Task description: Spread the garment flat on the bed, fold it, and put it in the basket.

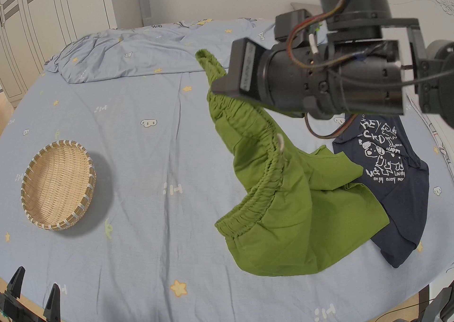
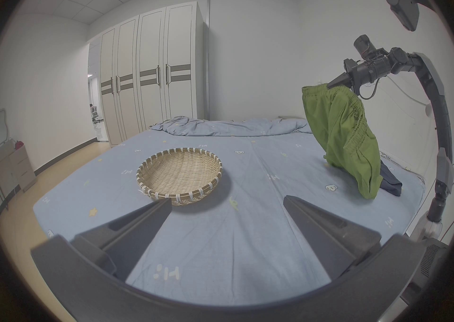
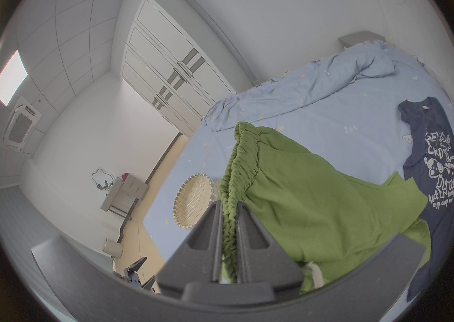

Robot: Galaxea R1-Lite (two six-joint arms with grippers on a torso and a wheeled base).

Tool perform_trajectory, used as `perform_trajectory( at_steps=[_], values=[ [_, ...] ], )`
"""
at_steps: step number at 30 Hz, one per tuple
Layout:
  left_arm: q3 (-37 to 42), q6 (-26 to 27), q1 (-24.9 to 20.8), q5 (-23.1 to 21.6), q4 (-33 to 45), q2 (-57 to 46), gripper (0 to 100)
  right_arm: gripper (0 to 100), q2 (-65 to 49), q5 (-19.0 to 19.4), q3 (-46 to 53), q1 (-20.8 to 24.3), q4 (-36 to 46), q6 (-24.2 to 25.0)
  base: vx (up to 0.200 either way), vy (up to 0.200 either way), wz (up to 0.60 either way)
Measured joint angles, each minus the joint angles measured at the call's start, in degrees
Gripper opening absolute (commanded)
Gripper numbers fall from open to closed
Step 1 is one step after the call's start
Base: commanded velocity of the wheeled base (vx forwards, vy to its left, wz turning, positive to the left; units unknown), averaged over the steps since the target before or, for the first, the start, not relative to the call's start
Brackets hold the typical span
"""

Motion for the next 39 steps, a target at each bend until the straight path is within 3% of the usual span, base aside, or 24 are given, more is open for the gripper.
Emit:
perform_trajectory(
  at_steps=[12, 23, 24, 39],
  values=[
    [0.0, 0.0, 0.0, 0.0, 0.02, 0.0, 100, 0, 12.7, -1.93, 2.3, -0.17, -9.47, -2.33, 0.0, 0.0, 0.0],
    [0.0, 0.0, 0.0, 0.0, 0.02, 0.0, 100, 0, 21.53, -2.22, 0.29, -0.63, -10.11, -4.73, 0.0, 0.0, 0.0],
    [0.0, 0.0, 0.0, 0.0, 0.02, 0.0, 100, 100, 22.19, -2.24, 0.0, -0.77, -10.13, -4.82, 0.0, 0.0, 0.0],
    [0.0, 0.0, 0.0, 0.0, 0.0, 0.0, 100, 100, 27.94, -3.05, -1.06, -3.34, -9.8, -4.86, 0.0, 0.0, 0.0]
  ],
)
